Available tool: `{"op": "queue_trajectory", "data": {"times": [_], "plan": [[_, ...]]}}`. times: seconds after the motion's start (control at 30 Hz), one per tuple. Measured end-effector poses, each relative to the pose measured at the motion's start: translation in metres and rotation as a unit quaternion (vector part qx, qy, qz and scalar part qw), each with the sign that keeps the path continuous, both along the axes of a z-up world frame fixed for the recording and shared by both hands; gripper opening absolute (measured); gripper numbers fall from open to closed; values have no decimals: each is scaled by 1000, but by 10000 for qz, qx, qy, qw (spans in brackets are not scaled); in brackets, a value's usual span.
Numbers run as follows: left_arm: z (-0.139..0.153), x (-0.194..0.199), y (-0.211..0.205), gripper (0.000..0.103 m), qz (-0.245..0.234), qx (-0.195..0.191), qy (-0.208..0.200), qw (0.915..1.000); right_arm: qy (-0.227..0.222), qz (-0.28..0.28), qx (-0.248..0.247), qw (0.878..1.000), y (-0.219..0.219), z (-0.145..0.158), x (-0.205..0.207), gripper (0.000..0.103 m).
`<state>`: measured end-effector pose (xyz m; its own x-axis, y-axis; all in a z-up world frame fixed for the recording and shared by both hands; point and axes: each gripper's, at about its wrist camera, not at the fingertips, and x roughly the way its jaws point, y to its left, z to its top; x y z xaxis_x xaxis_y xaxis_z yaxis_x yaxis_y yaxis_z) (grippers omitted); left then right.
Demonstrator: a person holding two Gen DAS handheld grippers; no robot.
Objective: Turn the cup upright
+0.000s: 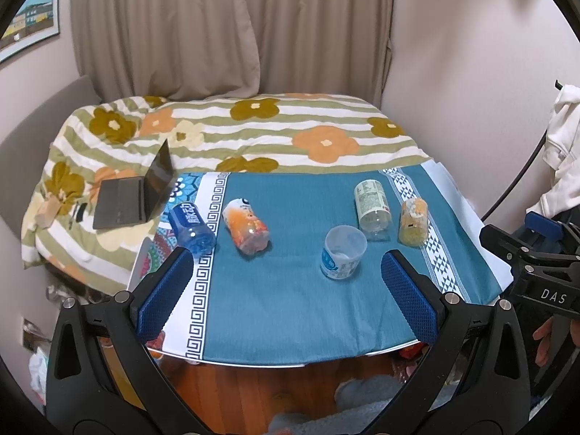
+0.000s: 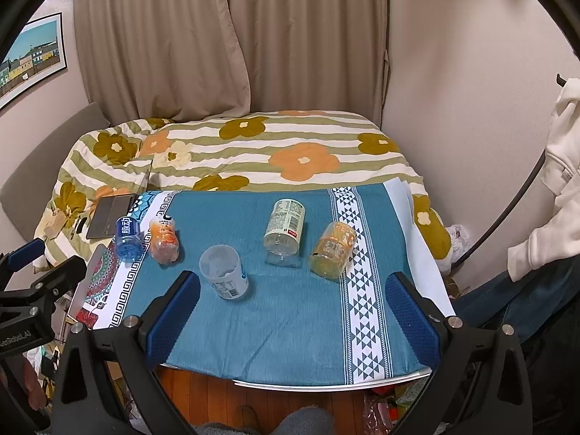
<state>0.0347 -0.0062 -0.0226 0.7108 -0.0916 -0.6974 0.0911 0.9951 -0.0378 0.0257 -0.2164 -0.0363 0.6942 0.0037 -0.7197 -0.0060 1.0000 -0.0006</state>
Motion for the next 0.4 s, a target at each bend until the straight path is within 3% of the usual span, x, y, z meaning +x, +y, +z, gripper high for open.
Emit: {"op": "queue_trajectory", "data": {"times": [0.4], "plan": [[-10, 16, 7, 103, 224, 191, 14, 9996, 230, 241, 228, 9992, 6, -16, 18, 102]]}}
